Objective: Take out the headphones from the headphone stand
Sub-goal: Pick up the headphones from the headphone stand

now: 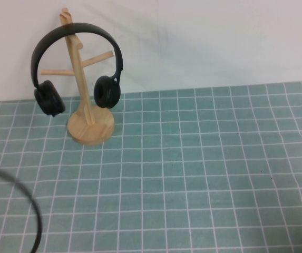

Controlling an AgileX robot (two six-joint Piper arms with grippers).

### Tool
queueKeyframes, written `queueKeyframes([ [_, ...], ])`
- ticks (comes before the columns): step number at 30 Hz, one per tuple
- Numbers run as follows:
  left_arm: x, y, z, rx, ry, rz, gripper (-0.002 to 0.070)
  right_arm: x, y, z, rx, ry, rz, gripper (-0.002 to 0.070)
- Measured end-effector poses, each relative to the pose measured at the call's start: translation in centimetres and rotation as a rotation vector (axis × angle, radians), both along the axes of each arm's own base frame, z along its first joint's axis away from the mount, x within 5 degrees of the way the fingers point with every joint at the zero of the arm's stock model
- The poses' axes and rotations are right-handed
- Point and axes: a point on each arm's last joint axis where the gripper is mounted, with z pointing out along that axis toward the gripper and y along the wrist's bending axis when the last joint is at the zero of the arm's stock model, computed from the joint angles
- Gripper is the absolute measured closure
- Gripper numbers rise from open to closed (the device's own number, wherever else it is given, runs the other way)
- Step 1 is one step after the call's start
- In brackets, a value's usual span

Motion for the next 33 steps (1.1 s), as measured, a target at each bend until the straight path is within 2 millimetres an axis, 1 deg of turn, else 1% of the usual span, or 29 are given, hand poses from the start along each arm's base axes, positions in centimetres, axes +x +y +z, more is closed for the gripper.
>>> queueKeyframes([
  [2, 1.8, 0.1, 1.0, 0.108, 0.045, -0.052, 0.0678, 0.0, 0.0, 0.0, 0.0, 0.0, 0.0, 0.0684],
  [4, 4.1, 0.2, 1.6, 0.204, 0.082, -0.112, 0.0678, 0.0, 0.0, 0.0, 0.0, 0.0, 0.0, 0.0684],
  [8, 9.0, 0.3, 1.8, 0.258, 0.145, -0.15, 0.0678, 0.0, 0.0, 0.0, 0.0, 0.0, 0.0, 0.0684],
  [11, 12.3, 0.3, 1.9, 0.28, 0.164, -0.159, 0.0678, 0.0, 0.0, 0.0, 0.0, 0.0, 0.0, 0.0684],
  [13, 14.1, -0.3, 2.1, 0.303, 0.15, -0.183, 0.0678, 0.0, 0.0, 0.0, 0.0, 0.0, 0.0, 0.0684],
  [15, 15.5, -1.5, 2.7, 0.347, 0.128, -0.228, 0.0678, 0.0, 0.0, 0.0, 0.0, 0.0, 0.0, 0.0684],
  [16, 16.1, -2.5, 2.9, 0.373, 0.121, -0.256, 0.0678, 0.0, 0.0, 0.0, 0.0, 0.0, 0.0, 0.0684],
  [19, 17.0, -5.3, 3.2, 0.479, 0.106, -0.309, 0.0678, 0.0, 0.0, 0.0, 0.0, 0.0, 0.0, 0.0684],
  [22, 17.1, -7.7, 3.5, 0.612, 0.061, -0.323, 0.0678, 0.0, 0.0, 0.0, 0.0, 0.0, 0.0, 0.0684],
  [25, 16.9, -8.8, 3.9, 0.741, -0.006, -0.331, 0.0678, 0.0, 0.0, 0.0, 0.0, 0.0, 0.0, 0.0684],
  [27, 16.9, -9.2, 4.2, 0.78, -0.049, -0.339, 0.067, 0.0, 0.0, 0.0, 0.0, 0.0, 0.0, 0.0684],
  [30, 17.2, -9.0, 4.5, 0.82, -0.093, -0.332, 0.0612, 0.0, 0.0, 0.0, 0.0, 0.0, 0.0, 0.0684],
  [31, 17.4, -8.8, 4.6, 0.824, -0.105, -0.327, 0.0576, 0.0, 0.0, 0.0, 0.0, 0.0, 0.0, 0.0684],
  [33, 17.7, -8.6, 4.9, 0.82, -0.142, -0.322, 0.0476, 0.0, 0.0, 0.0, 0.0, 0.0, 0.0, 0.0684],
])
